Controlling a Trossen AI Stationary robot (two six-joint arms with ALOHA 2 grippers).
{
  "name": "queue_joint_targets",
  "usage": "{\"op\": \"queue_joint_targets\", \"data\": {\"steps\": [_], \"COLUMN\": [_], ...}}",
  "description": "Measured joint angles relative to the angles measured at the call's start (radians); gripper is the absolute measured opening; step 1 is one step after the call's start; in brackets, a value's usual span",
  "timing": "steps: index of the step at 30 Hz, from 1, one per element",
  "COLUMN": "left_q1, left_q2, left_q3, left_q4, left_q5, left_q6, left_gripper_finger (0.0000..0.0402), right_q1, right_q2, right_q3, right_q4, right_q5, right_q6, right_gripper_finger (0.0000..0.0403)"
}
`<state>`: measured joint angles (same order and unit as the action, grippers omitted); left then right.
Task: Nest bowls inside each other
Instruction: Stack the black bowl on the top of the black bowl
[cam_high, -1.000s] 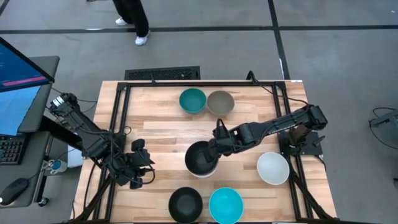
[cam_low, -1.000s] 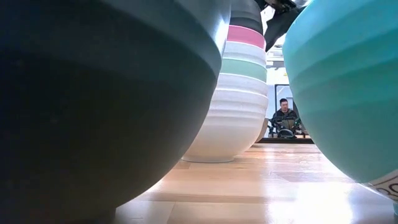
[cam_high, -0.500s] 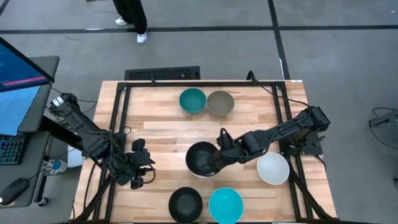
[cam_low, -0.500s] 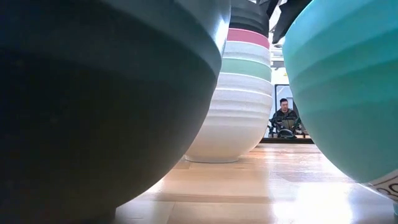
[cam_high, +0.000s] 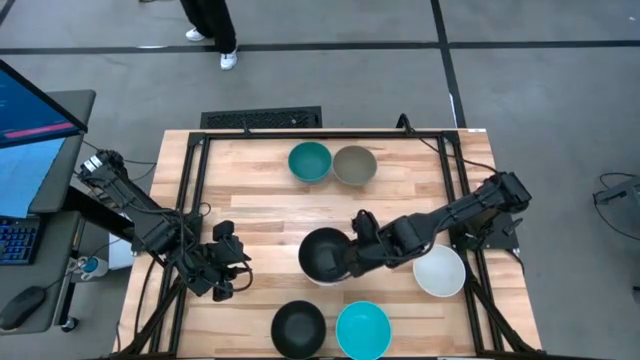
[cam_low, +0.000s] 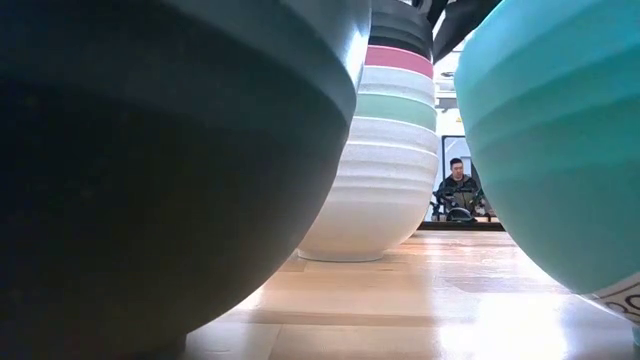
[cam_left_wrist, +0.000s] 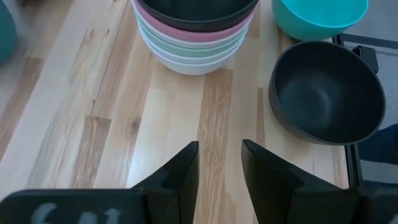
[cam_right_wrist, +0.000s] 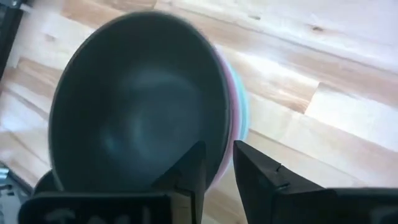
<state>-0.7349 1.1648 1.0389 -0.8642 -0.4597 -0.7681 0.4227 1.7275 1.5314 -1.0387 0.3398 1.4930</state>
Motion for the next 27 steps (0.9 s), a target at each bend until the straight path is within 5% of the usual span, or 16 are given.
{"op": "queue_joint_targets", "data": {"steps": [18, 27], "left_q1": [0.0, 0.005], "left_q2": [0.0, 0.142], "left_q3": [0.0, 0.001], "left_q4": [0.013, 0.148], "left_q5": [0.02, 0.16], "left_q6": [-0.013, 0.012], "left_gripper_finger": [0.011, 0.0112], "right_q1": [0.042, 0.049], "right_q2": [0.012, -0.052], "right_q3": [0.0, 0.082], "right_q4": [0.024, -0.036], "right_q5": [0.007, 0.158], "right_q6": [0.065, -0.005], "right_gripper_finger": [0.0103, 0.0116]}}
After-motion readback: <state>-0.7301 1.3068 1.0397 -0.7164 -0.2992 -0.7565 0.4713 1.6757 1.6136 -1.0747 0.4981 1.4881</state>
